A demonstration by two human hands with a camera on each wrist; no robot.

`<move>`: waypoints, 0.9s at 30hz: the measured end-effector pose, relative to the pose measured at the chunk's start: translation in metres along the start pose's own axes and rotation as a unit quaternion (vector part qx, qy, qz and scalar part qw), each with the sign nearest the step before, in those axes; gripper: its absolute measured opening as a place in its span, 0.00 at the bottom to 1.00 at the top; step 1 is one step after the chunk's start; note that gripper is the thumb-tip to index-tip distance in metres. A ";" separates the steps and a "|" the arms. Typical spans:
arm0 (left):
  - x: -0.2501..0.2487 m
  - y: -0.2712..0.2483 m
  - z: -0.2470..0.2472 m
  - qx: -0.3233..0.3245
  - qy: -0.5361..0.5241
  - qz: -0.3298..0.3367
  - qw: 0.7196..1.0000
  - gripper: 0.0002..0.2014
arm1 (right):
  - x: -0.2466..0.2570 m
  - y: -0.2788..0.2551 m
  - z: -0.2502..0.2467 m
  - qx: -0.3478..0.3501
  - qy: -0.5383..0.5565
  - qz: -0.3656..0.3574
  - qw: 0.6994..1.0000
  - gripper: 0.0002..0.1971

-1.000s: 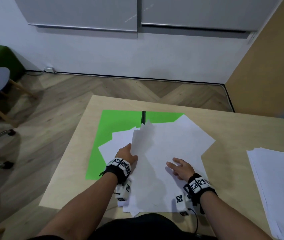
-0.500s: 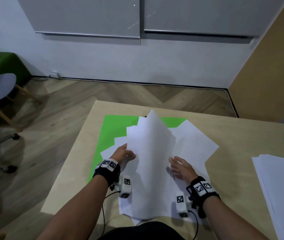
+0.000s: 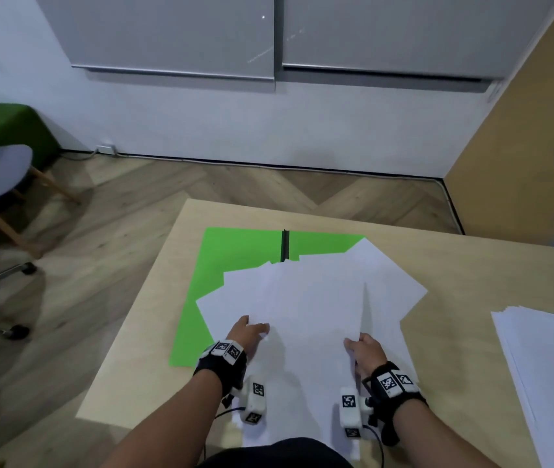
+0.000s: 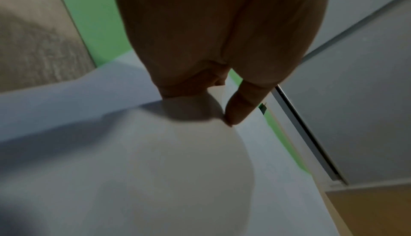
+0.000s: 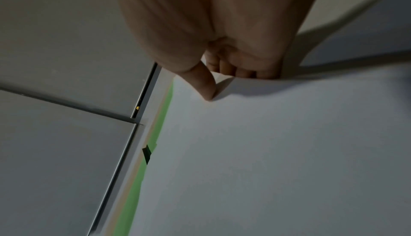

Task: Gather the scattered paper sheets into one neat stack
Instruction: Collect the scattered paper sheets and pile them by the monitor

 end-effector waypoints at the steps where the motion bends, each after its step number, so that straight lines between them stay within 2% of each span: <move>1: 0.000 -0.002 0.000 -0.001 0.024 0.005 1.000 0.17 | 0.000 -0.003 -0.003 -0.019 0.003 -0.004 1.000 0.07; 2: 0.001 -0.002 -0.002 -0.005 0.050 0.011 0.999 0.14 | 0.001 -0.005 -0.005 -0.033 0.006 -0.011 0.999 0.07; 4: 0.002 0.000 -0.002 0.001 0.098 0.009 0.995 0.17 | 0.009 -0.011 -0.011 -0.059 0.013 -0.021 0.998 0.07; 6: -0.001 -0.002 0.000 0.012 0.099 0.023 0.995 0.17 | 0.014 -0.013 -0.017 -0.073 0.008 -0.029 0.997 0.10; 9: 0.000 -0.002 0.007 0.036 0.039 0.020 0.998 0.21 | 0.019 -0.012 -0.012 -0.016 -0.027 -0.041 0.999 0.16; 11: 0.001 0.001 0.011 0.031 0.041 0.026 0.998 0.17 | 0.019 -0.011 0.000 0.039 -0.071 -0.045 0.996 0.22; 13: 0.001 0.004 0.011 0.012 0.020 0.022 0.999 0.18 | 0.017 -0.012 0.006 0.044 -0.091 -0.036 0.994 0.26; 16: -0.002 0.007 0.009 0.015 0.014 0.024 1.000 0.19 | 0.020 -0.015 0.002 -0.008 -0.064 -0.037 0.997 0.19; 18: -0.004 0.009 0.007 0.037 -0.033 0.024 0.998 0.32 | 0.023 -0.018 -0.005 -0.039 -0.023 -0.061 0.997 0.15; 19: -0.005 0.011 0.005 0.050 -0.064 0.029 0.996 0.33 | 0.025 -0.018 -0.009 -0.049 -0.004 -0.075 0.996 0.16; 21: -0.020 0.001 0.006 0.091 -0.110 0.051 0.988 0.20 | 0.027 -0.018 -0.013 -0.049 0.038 -0.086 0.994 0.22; 22: -0.027 -0.002 0.007 0.111 -0.129 0.057 0.984 0.18 | 0.026 -0.015 -0.014 -0.042 0.063 -0.081 0.994 0.27; 24: -0.042 -0.010 0.010 0.162 -0.169 0.069 0.970 0.21 | 0.027 -0.012 -0.013 -0.005 0.107 -0.063 0.992 0.36; 25: -0.046 -0.007 0.010 0.166 -0.176 0.069 0.968 0.25 | 0.027 -0.012 -0.010 0.027 0.128 -0.054 0.990 0.37; 27: -0.053 -0.008 0.011 0.173 -0.178 0.066 0.966 0.27 | 0.029 -0.017 0.000 0.125 0.175 -0.033 0.976 0.31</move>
Point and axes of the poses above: each hand's wrist, its own y-axis towards the middle knuckle, its own z-axis out of the palm, x = y × z, the point moved 4 cm from there along y, towards the middle knuckle, and after that the axes turned 2 degrees about -y, right-handed, at the moved point
